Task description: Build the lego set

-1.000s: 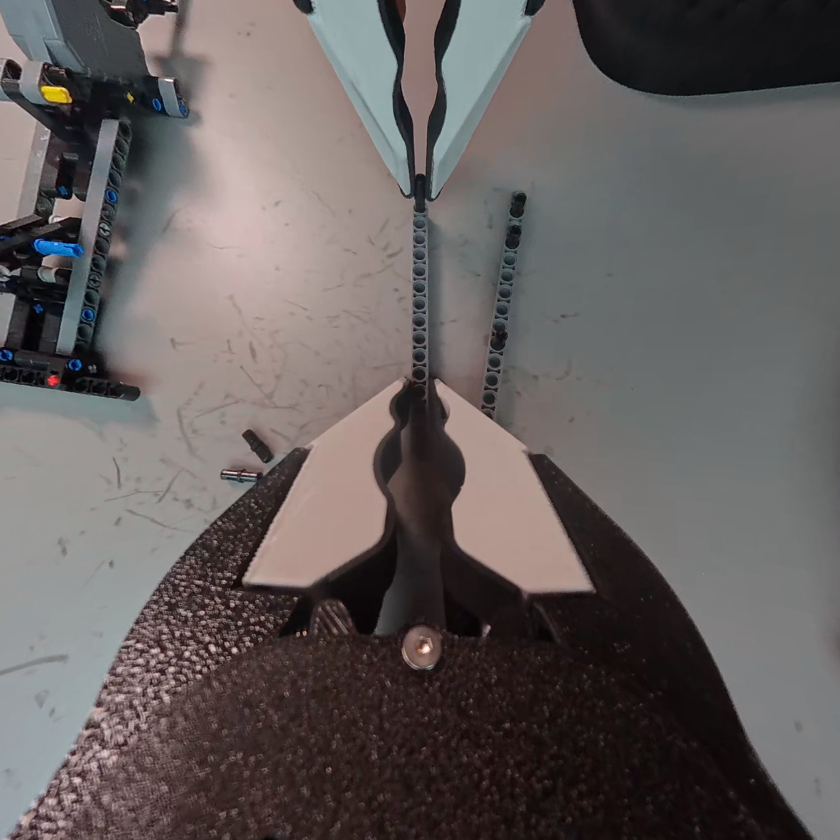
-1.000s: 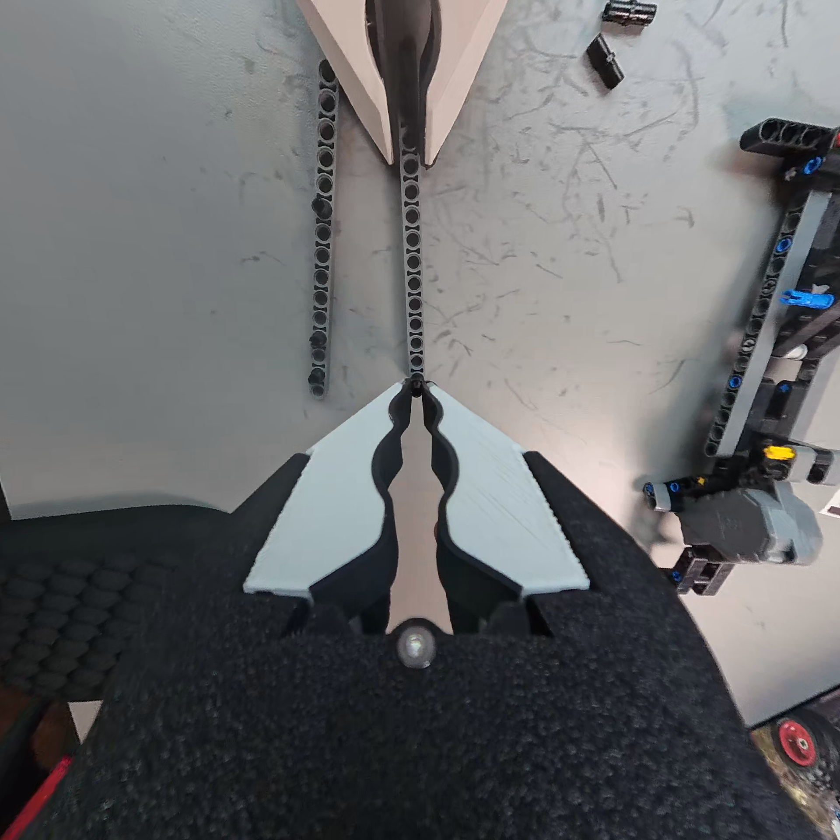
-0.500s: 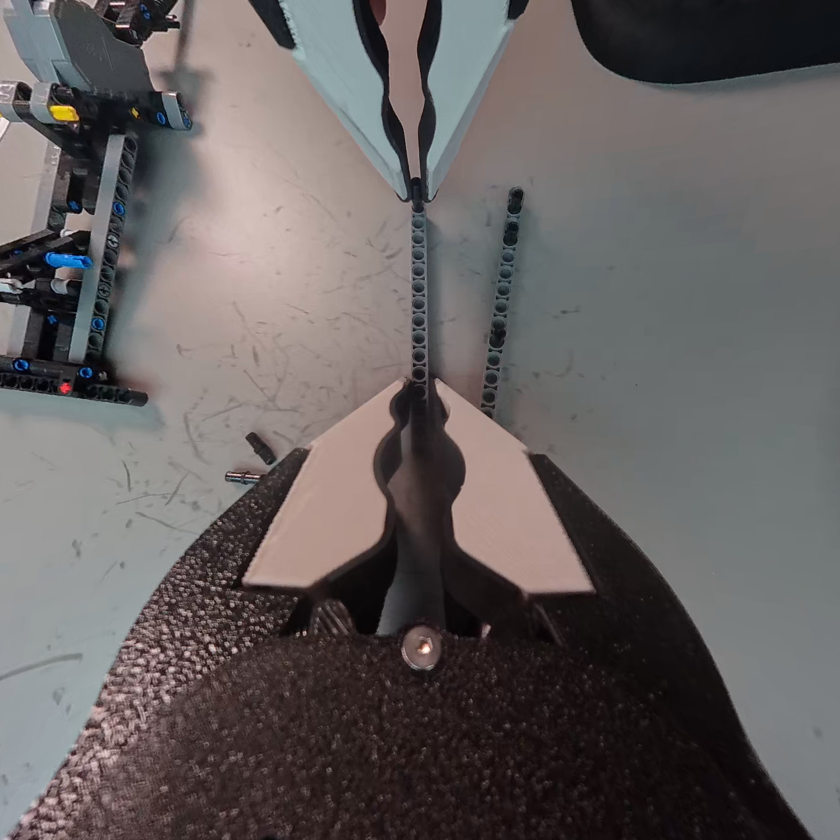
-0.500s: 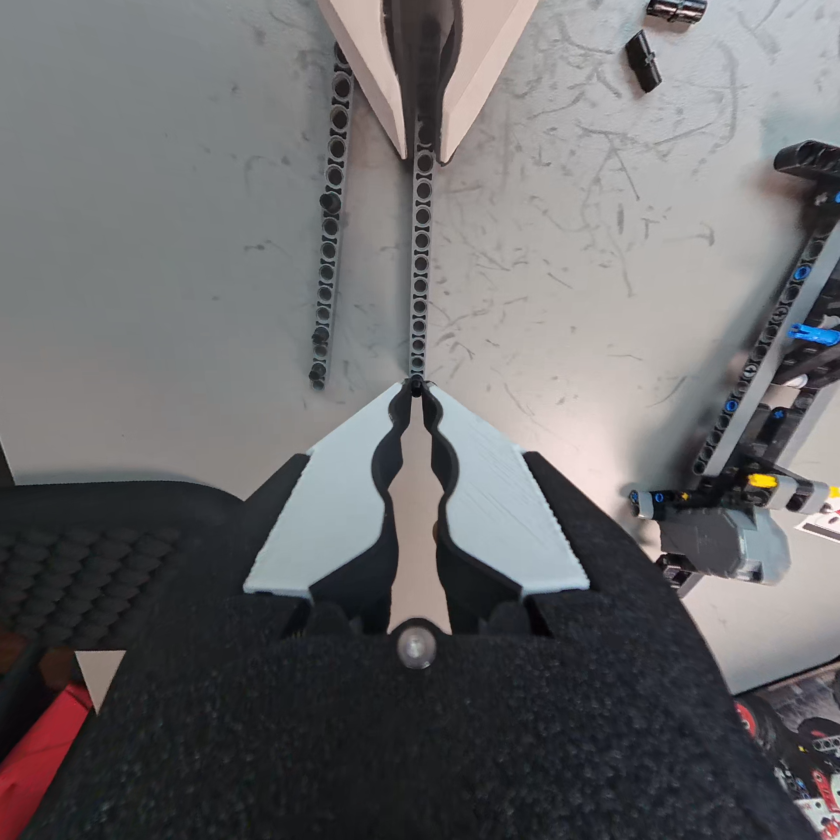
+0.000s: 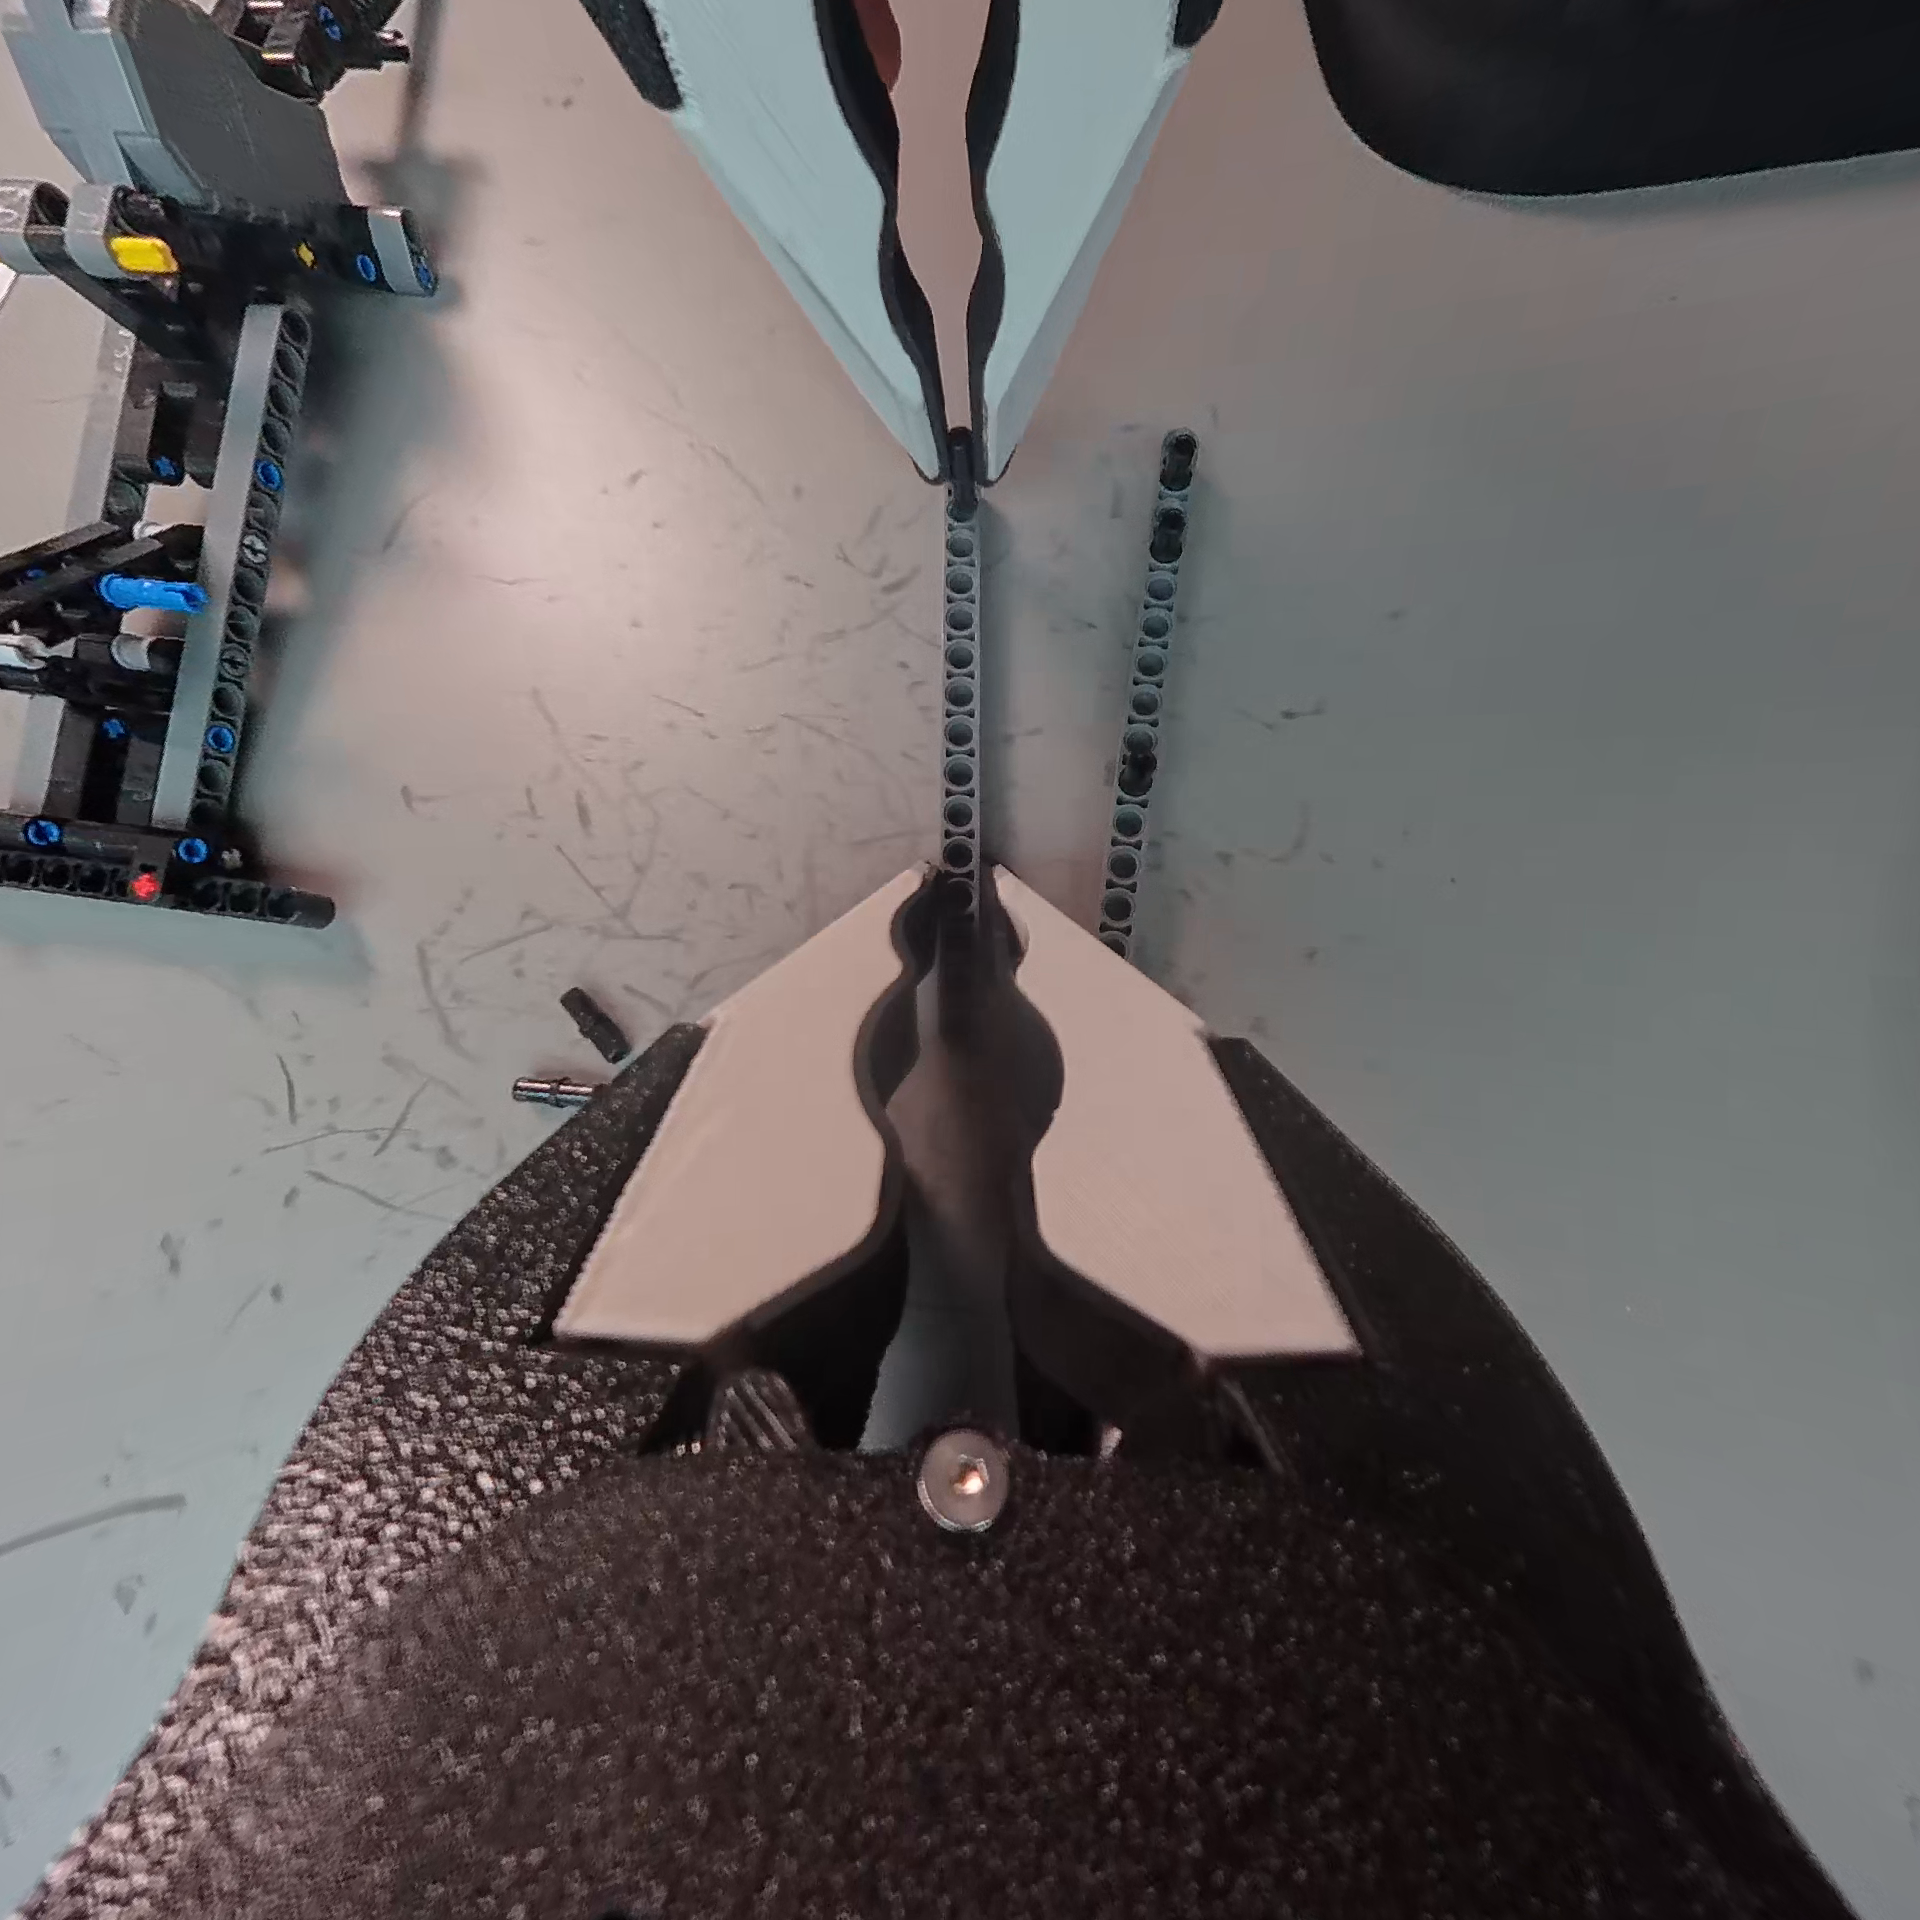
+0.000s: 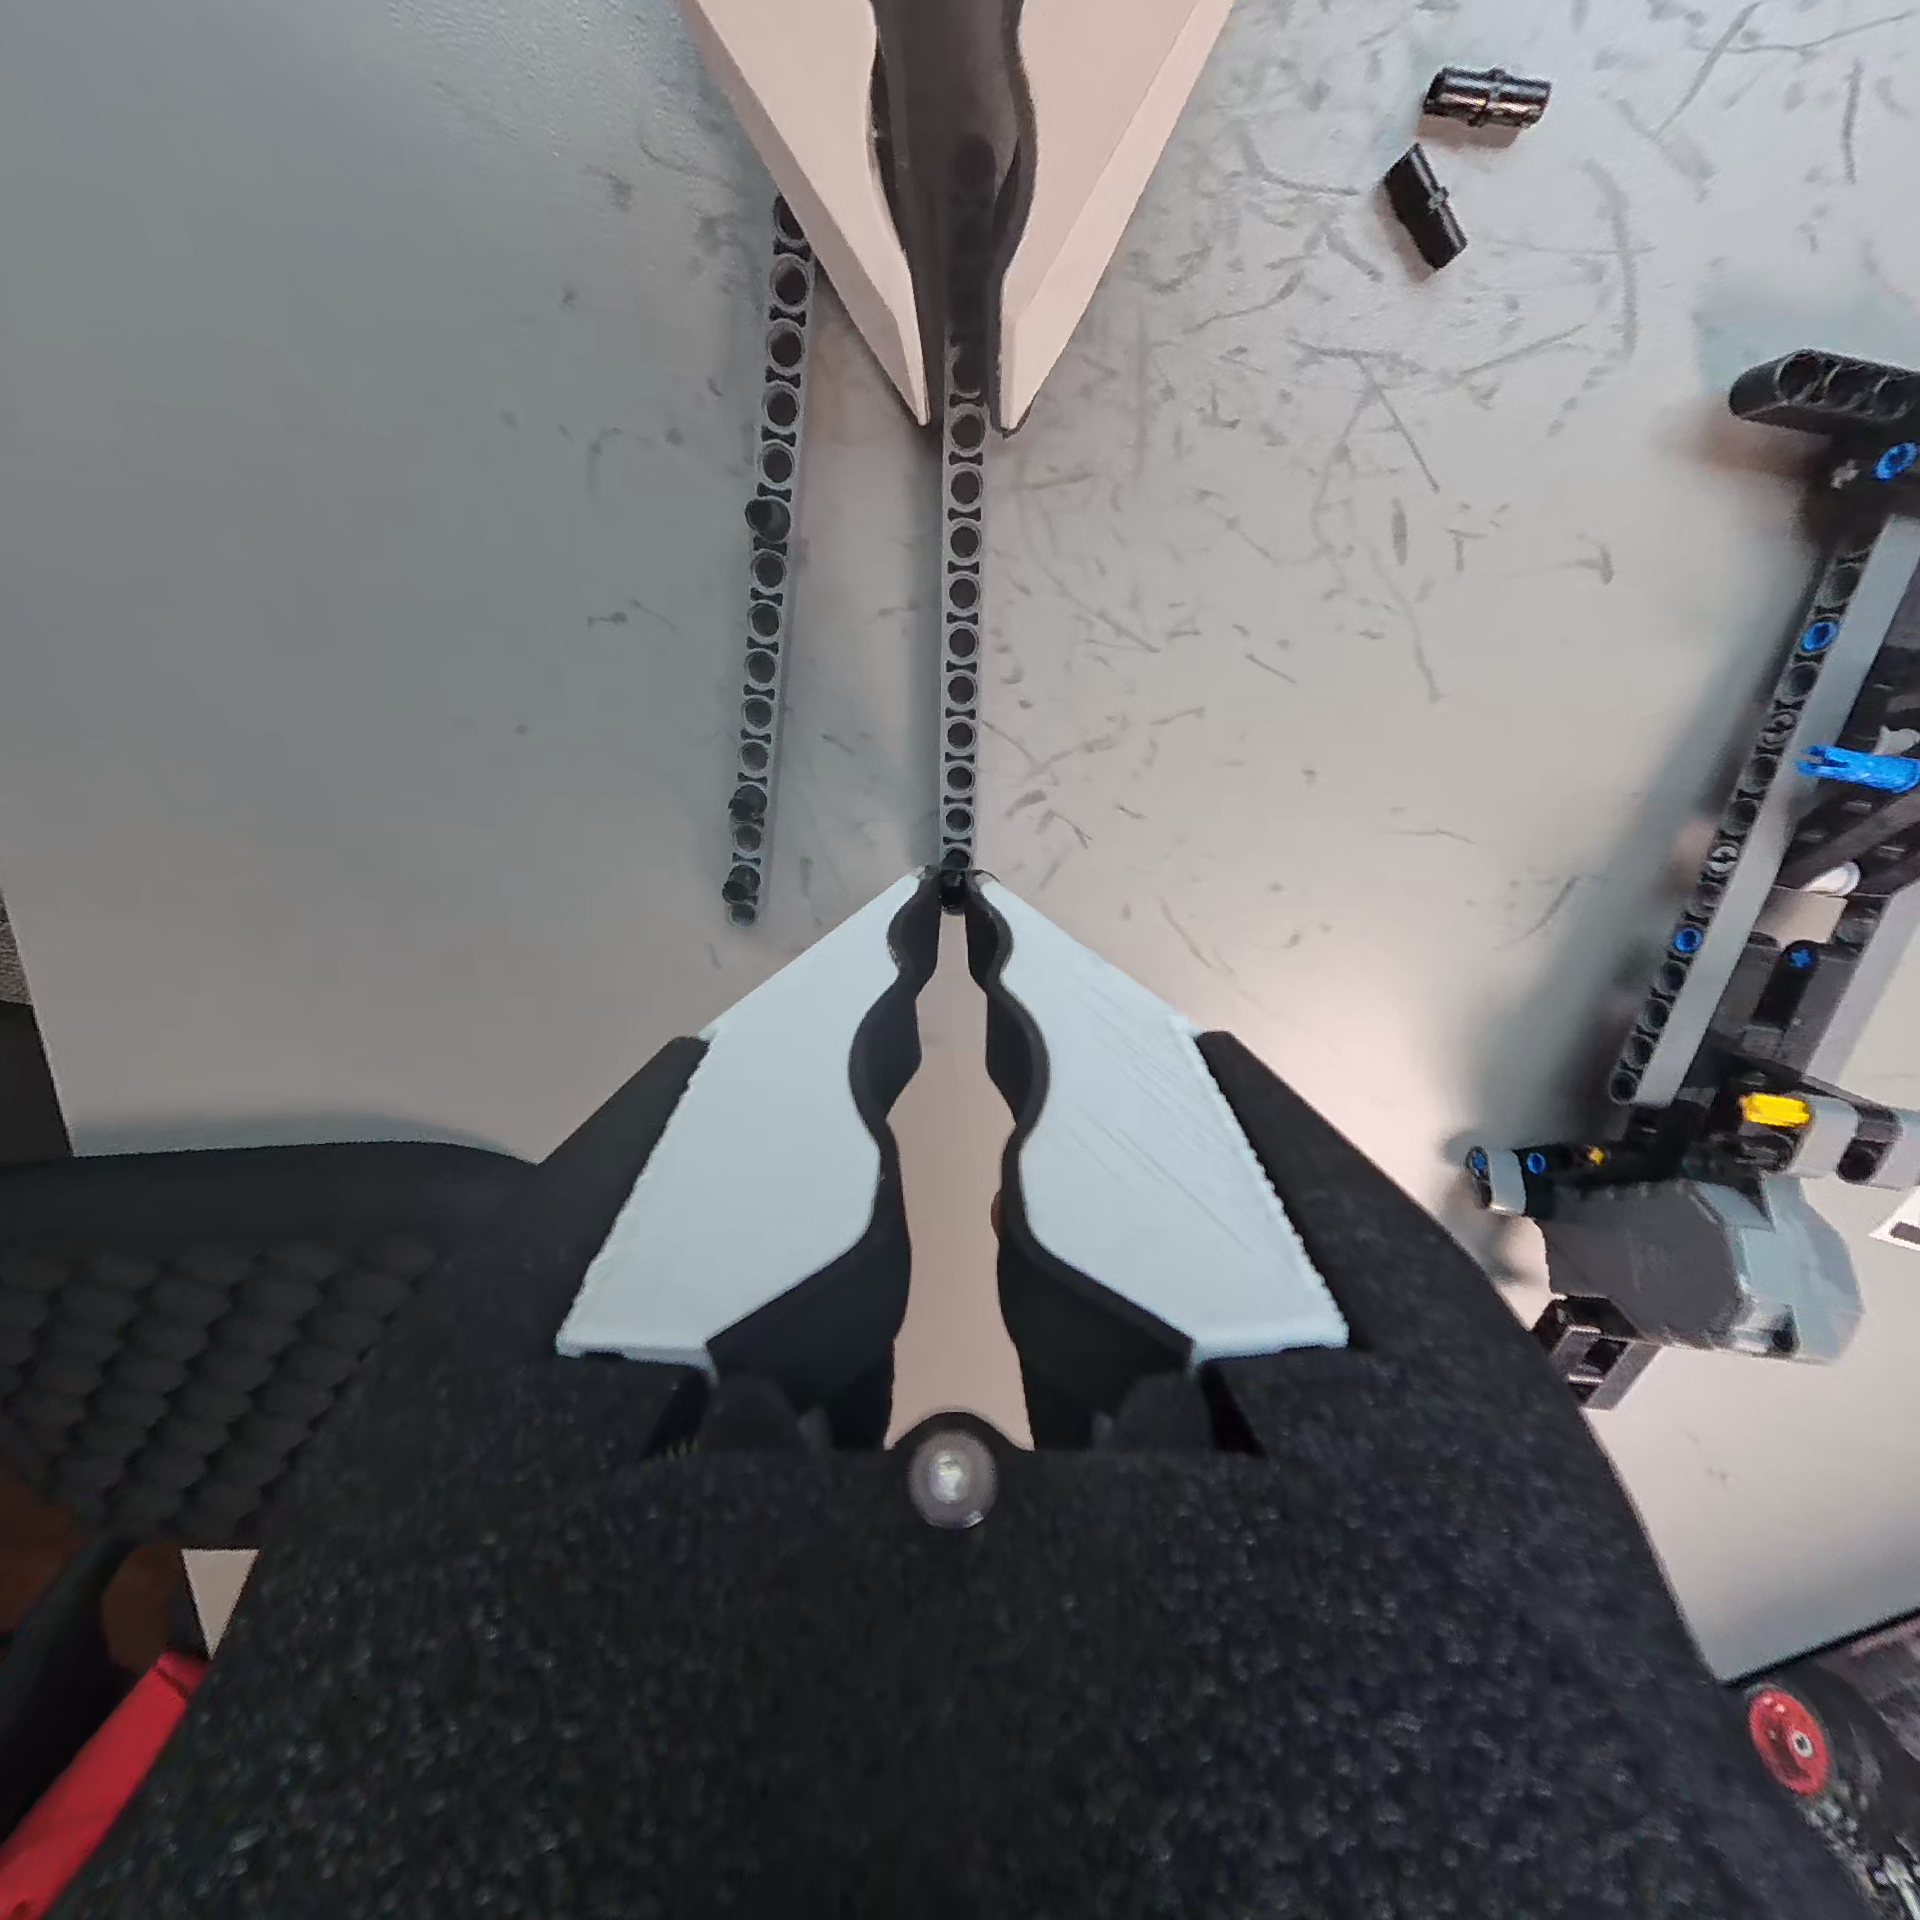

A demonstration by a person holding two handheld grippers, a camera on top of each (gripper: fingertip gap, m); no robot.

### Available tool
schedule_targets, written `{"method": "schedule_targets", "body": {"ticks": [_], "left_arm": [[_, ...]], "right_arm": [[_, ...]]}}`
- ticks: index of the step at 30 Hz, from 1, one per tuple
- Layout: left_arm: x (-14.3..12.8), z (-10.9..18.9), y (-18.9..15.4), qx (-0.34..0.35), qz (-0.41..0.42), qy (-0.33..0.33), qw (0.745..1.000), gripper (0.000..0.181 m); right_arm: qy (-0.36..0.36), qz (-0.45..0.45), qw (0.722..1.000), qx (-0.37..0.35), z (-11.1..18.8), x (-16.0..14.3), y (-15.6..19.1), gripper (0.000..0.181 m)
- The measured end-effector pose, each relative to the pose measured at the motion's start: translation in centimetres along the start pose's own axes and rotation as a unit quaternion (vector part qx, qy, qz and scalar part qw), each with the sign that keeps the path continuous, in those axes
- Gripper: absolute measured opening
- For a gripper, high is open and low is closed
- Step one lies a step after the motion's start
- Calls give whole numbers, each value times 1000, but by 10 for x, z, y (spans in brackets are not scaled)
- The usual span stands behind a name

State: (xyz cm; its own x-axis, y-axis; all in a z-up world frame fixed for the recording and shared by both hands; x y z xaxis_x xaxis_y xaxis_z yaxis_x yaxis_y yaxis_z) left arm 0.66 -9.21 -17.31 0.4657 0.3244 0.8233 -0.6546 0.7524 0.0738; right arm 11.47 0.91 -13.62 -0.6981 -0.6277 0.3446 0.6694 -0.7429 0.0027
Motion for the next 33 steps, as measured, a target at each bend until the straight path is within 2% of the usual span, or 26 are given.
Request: {"method": "schedule_targets", "body": {"ticks": [7, 24, 33], "left_arm": [[0, 0, 0, 1, -1, 0, 1000, 8], [0, 0, -3, 17, -11, -1, 1000, 8], [-1, 0, -3, 17, -11, -2, 1000, 8]], "right_arm": [[18, 14, 1000, 4, -2, 4, -1, 4], [8, 8, 1000, -22, -3, 2, 6, 4], [45, 28, 999, -8, -5, 8, 5, 3]]}}
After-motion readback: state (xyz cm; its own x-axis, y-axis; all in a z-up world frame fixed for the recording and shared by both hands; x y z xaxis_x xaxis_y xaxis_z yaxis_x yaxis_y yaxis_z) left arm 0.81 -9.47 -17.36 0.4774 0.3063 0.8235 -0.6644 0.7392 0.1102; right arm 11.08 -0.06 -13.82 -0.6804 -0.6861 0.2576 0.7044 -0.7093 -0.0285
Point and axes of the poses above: each gripper's, where its closed fingertips meet, z back along the fingers, x out of its top, y = z × x across the jaws, the point moved 9 cm from there along z, back along the fingers, and after that the axes turned 11 degrees about -y, right-handed, at the moved point
